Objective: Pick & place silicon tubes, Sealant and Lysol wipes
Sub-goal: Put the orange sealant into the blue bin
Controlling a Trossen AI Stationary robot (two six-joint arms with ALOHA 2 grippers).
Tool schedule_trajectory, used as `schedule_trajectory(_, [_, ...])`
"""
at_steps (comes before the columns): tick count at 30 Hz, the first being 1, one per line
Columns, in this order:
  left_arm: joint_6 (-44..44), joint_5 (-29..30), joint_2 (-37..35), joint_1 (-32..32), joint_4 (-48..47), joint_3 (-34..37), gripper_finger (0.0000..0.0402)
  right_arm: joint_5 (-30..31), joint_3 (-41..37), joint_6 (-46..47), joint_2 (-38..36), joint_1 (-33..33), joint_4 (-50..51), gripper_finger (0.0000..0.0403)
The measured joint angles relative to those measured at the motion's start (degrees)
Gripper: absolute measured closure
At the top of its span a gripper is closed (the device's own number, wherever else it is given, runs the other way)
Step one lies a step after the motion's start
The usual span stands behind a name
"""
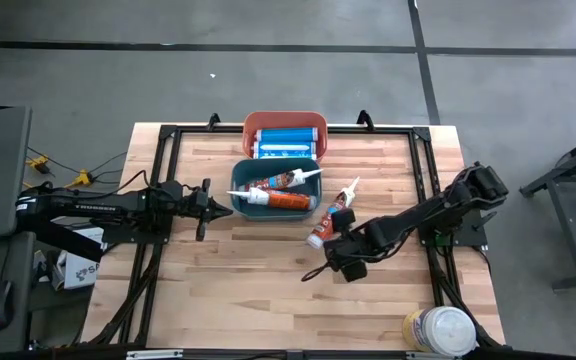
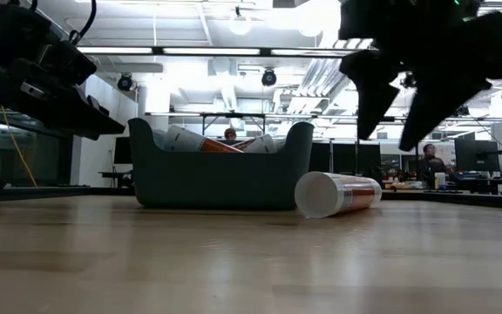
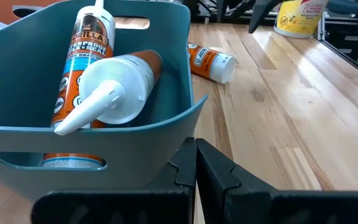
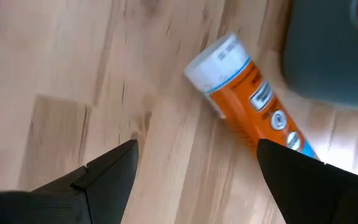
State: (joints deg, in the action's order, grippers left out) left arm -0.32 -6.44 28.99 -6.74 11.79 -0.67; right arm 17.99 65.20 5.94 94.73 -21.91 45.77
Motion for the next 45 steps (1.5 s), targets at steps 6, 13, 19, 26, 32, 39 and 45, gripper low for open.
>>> schedule_trajectory(6, [0.0,0.0,0.0,0.0,0.0,0.0,0.0401,2.7,-5.8,-9.5,-3.4,1.7,-4.2,0.0079])
schedule_trajectory(13, [0.0,0.0,0.0,0.0,0.0,0.0,0.0401,2.7,-9.5,-18.0,-4.1,6.2,-8.4,0.0080])
schedule_trajectory(19, [0.0,0.0,0.0,0.0,0.0,0.0,0.0401,4.3,-10.6,-23.2,-4.1,9.8,-9.0,0.0080])
schedule_trajectory(26, [0.0,0.0,0.0,0.0,0.0,0.0,0.0401,3.1,-10.7,-25.6,-4.1,11.9,-8.8,0.0080])
schedule_trajectory(32, [0.0,0.0,0.0,0.0,0.0,0.0,0.0401,3.1,-10.7,-30.7,-4.1,12.2,-9.0,0.0080])
schedule_trajectory(39, [0.0,0.0,0.0,0.0,0.0,0.0,0.0401,2.4,-10.7,-32.0,-3.6,12.3,-9.2,0.0079])
schedule_trajectory(45, [0.0,0.0,0.0,0.0,0.0,0.0,0.0401,3.0,-14.0,-34.6,-3.6,12.6,-12.9,0.0079])
